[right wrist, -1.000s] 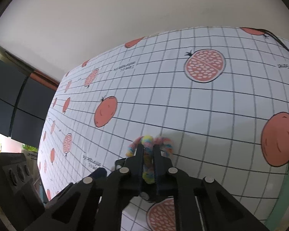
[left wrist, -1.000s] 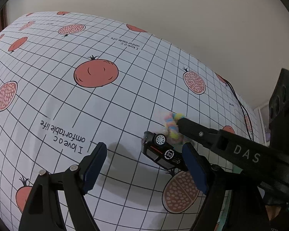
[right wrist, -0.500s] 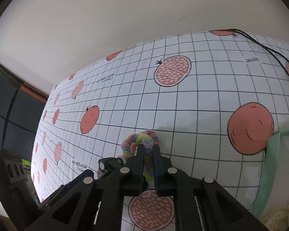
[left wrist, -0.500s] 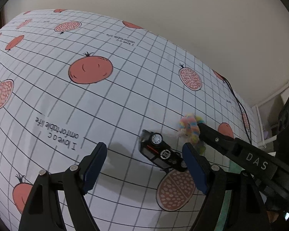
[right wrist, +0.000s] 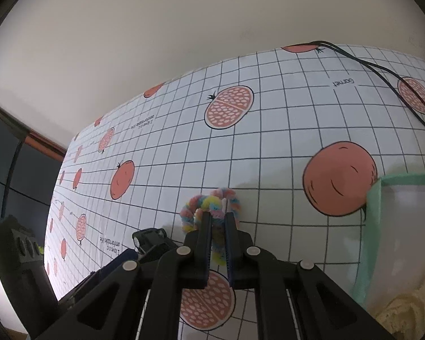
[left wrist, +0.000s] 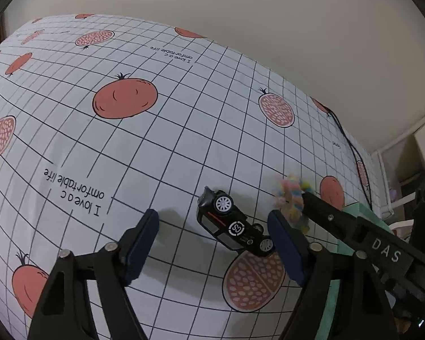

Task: Organize objects
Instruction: 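Grasp the rainbow fuzzy ring with the right tool and lift it off the car, then grasp the black toy car with the left tool, then carry the toy car and fuzzy ring with both tools over the box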

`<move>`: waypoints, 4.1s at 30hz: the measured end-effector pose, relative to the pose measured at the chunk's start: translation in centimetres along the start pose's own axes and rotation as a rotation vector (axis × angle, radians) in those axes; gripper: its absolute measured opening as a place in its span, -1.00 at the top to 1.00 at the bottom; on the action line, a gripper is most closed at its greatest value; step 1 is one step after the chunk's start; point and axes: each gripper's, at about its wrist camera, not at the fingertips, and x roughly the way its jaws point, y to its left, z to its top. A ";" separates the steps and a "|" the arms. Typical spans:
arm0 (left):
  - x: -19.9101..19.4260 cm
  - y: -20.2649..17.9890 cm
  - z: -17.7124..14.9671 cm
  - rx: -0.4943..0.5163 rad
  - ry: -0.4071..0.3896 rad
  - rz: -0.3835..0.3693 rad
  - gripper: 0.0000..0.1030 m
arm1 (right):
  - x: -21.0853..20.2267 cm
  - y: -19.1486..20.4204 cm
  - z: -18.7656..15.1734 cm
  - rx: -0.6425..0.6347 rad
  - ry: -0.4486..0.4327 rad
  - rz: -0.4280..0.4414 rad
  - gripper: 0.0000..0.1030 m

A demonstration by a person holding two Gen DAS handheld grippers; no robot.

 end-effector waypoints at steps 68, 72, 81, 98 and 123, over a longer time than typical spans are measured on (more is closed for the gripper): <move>-8.4 -11.7 -1.2 0.192 -0.063 -0.266 0.29 | -19.4 -4.1 -5.7 0.072 -0.315 -0.243 0.82; -7.9 -13.6 -2.1 0.236 -0.045 -0.273 0.29 | -20.1 -5.0 -5.7 0.035 -0.324 -0.277 0.82; -5.6 -15.5 -3.1 0.248 0.003 -0.295 0.29 | -21.8 -7.6 -5.5 0.034 -0.361 -0.355 0.82; -1.6 -7.8 -0.6 0.086 0.025 -0.117 -0.14 | -20.7 -9.9 -6.0 0.078 -0.314 -0.342 0.82; 0.3 -6.5 -2.5 0.425 0.138 0.064 -0.57 | -18.7 -10.2 -6.0 0.096 -0.266 -0.308 0.82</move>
